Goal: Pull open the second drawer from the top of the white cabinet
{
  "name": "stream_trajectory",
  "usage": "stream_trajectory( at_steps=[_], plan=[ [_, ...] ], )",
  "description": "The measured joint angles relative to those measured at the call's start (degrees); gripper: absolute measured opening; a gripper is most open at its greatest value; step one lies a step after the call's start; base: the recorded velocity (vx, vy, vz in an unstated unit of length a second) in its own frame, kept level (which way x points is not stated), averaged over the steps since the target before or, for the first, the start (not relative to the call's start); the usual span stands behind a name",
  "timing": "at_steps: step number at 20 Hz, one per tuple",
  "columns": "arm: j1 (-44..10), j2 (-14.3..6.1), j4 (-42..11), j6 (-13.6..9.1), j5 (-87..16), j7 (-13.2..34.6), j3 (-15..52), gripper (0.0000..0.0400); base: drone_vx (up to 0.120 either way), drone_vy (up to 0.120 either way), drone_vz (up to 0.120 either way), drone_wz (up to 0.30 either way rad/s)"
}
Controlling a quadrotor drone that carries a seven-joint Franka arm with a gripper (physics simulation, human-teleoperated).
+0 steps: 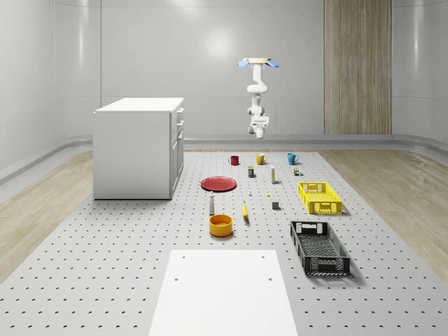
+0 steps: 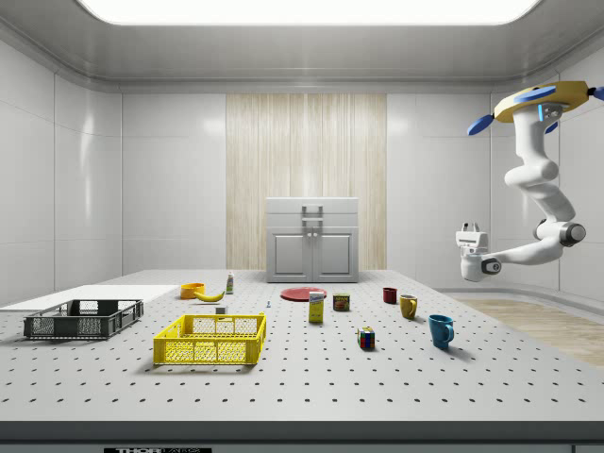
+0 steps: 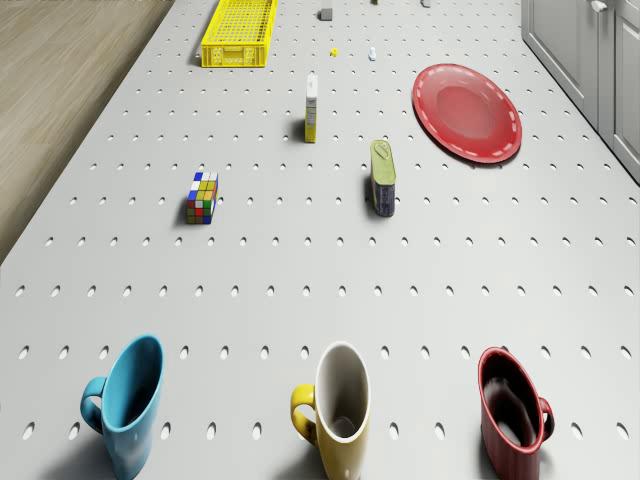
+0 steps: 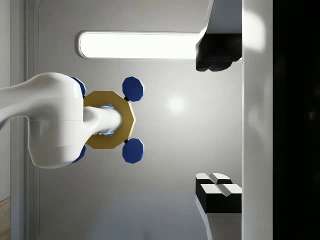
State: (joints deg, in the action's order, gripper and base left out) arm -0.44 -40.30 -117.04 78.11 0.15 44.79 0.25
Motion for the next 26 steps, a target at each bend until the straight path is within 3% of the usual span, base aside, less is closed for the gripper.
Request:
stream_trajectory(
  at_steps=[5, 8, 11, 16, 20, 26],
  plan=[
    [-0.03, -0.12, -0.07, 0.17, -0.01, -0.01, 0.03, 0.03, 0.12, -0.12, 0.12, 0.0],
    [-0.06, -0.2, -0.14, 0.29, -0.04, -0.01, 0.06, 0.03, 0.12, -0.12, 0.013, 0.0],
    [2.21, -0.23, -1.97, 0.04, 17.39, -2.55, -11.05, 0.0305, 0.12, -0.12, 0.0, 0.0],
    [7.36, -1.19, -10.56, -0.15, 42.08, -6.69, -27.21, 0.0306, 0.12, -0.12, 0.0, 0.0],
    [10.9, -2.36, -15.72, 0.3, 51.66, -8.41, -33.8, 0.0303, 0.12, -0.12, 0.0, 0.0],
    [14.9, -4.16, -19.48, 1.66, 57.13, -9.2, -38.68, 0.0301, 0.12, -0.12, 0.0, 0.0]
  ],
)
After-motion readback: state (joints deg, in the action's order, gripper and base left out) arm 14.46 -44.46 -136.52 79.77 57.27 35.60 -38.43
